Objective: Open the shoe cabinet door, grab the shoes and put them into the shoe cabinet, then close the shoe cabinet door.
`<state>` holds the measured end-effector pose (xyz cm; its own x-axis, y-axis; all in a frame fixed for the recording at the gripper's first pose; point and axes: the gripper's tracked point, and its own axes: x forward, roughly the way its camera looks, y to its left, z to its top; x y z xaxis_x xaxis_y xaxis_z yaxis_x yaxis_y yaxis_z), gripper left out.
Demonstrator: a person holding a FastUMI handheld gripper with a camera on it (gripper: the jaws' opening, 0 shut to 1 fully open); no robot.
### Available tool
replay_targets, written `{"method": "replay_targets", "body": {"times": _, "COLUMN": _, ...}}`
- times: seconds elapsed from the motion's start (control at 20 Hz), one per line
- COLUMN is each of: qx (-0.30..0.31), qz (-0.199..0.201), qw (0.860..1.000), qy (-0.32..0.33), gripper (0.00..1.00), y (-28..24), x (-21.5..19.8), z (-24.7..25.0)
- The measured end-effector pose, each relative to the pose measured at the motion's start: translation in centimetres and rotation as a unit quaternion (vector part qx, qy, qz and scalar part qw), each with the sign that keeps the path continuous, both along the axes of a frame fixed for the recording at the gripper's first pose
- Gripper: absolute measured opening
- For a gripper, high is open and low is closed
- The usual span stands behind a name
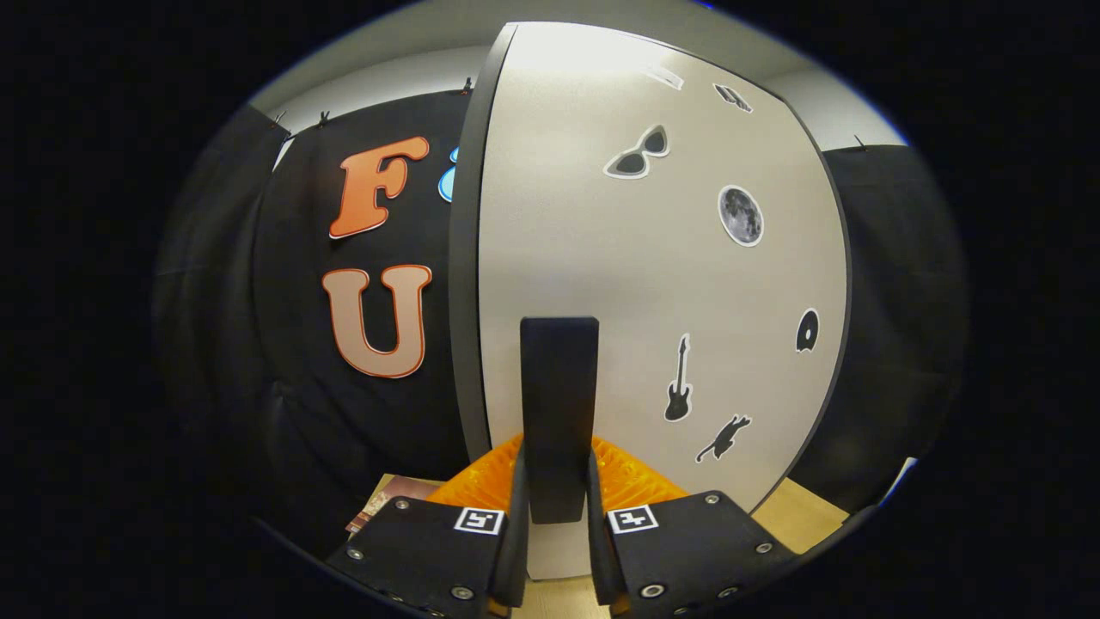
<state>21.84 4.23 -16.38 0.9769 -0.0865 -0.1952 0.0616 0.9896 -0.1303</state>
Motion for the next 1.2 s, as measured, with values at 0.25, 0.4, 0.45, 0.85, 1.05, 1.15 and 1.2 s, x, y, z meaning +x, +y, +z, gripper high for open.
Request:
{"method": "replay_targets", "body": {"times": 0.25, "qx": 0.005, "qz": 0.021, "qw": 1.000, "qy": 0.006, "gripper": 0.29, "y": 0.0, "x": -1.9, "z": 0.8}}
{"method": "replay_targets", "body": {"times": 0.4, "qx": 0.011, "qz": 0.030, "qw": 0.999, "qy": 0.009, "gripper": 0.29, "y": -0.3, "x": -3.2, "z": 1.3}}
{"method": "replay_targets", "body": {"times": 0.45, "qx": 0.011, "qz": 0.032, "qw": 0.999, "qy": 0.009, "gripper": 0.29, "y": -0.5, "x": -3.6, "z": 1.3}}
{"method": "replay_targets", "body": {"times": 0.85, "qx": 0.012, "qz": 0.036, "qw": 0.999, "qy": 0.006, "gripper": 0.29, "y": -2.0, "x": -5.7, "z": 1.5}}
{"method": "replay_targets", "body": {"times": 1.05, "qx": 0.014, "qz": 0.035, "qw": 0.999, "qy": 0.006, "gripper": 0.29, "y": -2.9, "x": -6.7, "z": 1.6}}
{"method": "replay_targets", "body": {"times": 1.15, "qx": 0.020, "qz": 0.037, "qw": 0.999, "qy": 0.007, "gripper": 0.29, "y": -3.4, "x": -7.4, "z": 1.6}}
{"method": "replay_targets", "body": {"times": 1.2, "qx": 0.024, "qz": 0.037, "qw": 0.999, "qy": 0.006, "gripper": 0.26, "y": -3.7, "x": -7.9, "z": 1.7}}
